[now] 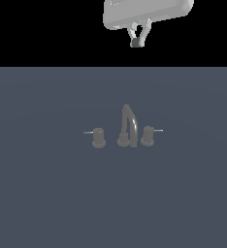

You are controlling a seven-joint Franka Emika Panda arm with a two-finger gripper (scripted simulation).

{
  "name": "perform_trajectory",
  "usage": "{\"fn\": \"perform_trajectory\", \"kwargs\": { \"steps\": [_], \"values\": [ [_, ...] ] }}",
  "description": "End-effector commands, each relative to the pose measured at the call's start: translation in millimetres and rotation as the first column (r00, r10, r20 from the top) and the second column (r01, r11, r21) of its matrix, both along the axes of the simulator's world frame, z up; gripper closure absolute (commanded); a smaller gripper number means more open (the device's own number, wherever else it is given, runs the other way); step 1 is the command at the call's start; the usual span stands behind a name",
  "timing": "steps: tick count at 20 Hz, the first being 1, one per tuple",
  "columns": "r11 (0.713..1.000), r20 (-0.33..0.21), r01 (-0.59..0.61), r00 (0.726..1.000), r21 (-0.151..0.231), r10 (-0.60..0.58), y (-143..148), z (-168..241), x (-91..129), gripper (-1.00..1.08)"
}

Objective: Turn on the faucet by rotating a designated handle.

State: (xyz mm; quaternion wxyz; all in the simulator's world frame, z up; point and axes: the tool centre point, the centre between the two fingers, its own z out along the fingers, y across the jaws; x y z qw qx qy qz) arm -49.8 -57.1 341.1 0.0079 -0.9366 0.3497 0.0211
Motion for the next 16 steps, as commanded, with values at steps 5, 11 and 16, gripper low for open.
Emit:
{"fn": "perform_trajectory", "kwargs": {
  "steps": [5,11,16],
  "values": [
    [0.983,0.005,0.181,0.983,-0.010,-0.181,-23.5,-52.9,38.8,1.08],
    [0.940,0.011,0.341,0.940,-0.018,-0.341,-45.9,-107.7,67.2,1.08],
    [0.884,0.017,0.467,0.884,-0.024,-0.466,-64.7,-157.2,85.0,1.08]
  ]
}}
